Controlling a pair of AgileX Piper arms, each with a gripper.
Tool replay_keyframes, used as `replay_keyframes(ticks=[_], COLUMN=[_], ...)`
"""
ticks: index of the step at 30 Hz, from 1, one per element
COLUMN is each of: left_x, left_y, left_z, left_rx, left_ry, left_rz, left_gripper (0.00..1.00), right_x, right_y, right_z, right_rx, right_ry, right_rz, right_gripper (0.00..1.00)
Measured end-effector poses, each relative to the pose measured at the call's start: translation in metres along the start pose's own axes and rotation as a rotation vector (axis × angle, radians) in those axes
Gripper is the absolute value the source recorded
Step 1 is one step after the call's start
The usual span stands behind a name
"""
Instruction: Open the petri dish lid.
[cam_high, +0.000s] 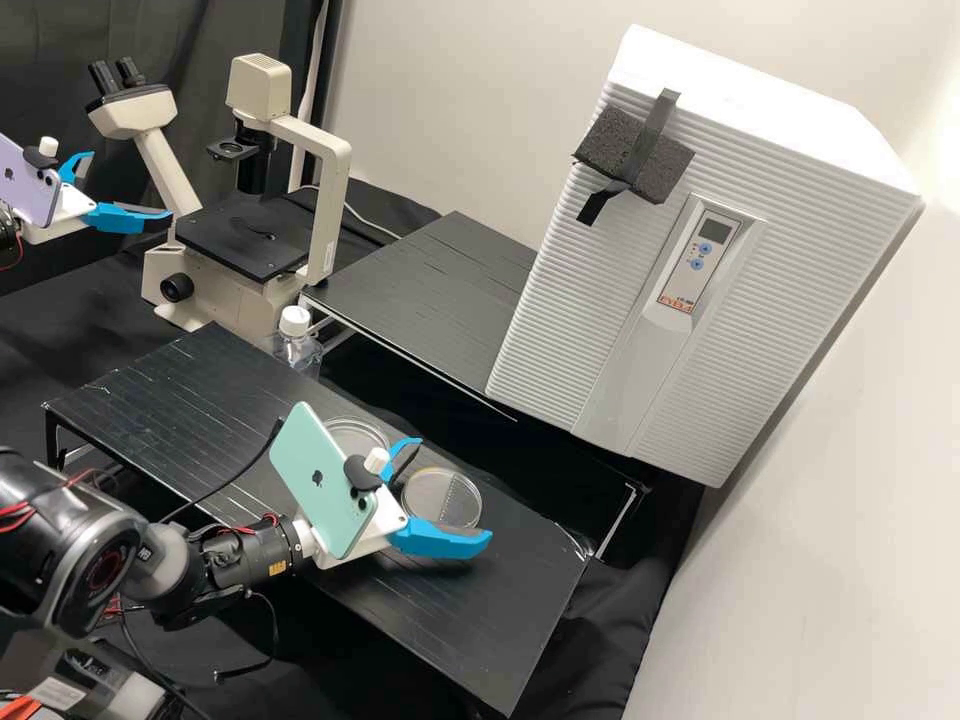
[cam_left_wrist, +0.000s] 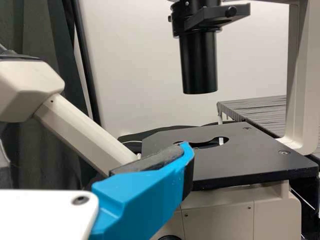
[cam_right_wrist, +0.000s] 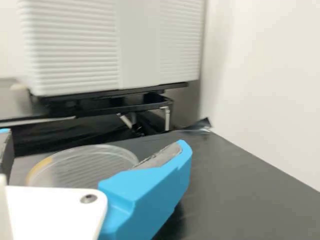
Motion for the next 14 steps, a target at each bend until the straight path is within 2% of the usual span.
replay_keyframes(ticks=[4, 8, 12, 14], left_x=[0.000, 0.000, 0.000, 0.000], left_y=[0.000, 0.000, 0.000, 0.000], left_z=[0.000, 0.000, 0.000, 0.000], left_rx=[0.000, 0.000, 0.000, 0.000], left_ry=[0.000, 0.000, 0.000, 0.000], left_rz=[0.000, 0.000, 0.000, 0.000], left_gripper=[1.00, 1.00, 1.00, 1.00], right_x=[0.000, 0.001, -0.004, -0.008], right_y=[0.006, 0.015, 0.027, 0.032], right_z=[0.001, 0.001, -0.008, -0.012], right_rx=[0.097, 0.214, 0.293, 0.315], right_ry=[-0.003, 0.031, 0.124, 0.161], right_rz=[0.034, 0.066, 0.099, 0.112], right_gripper=[1.00, 1.00, 1.00, 1.00])
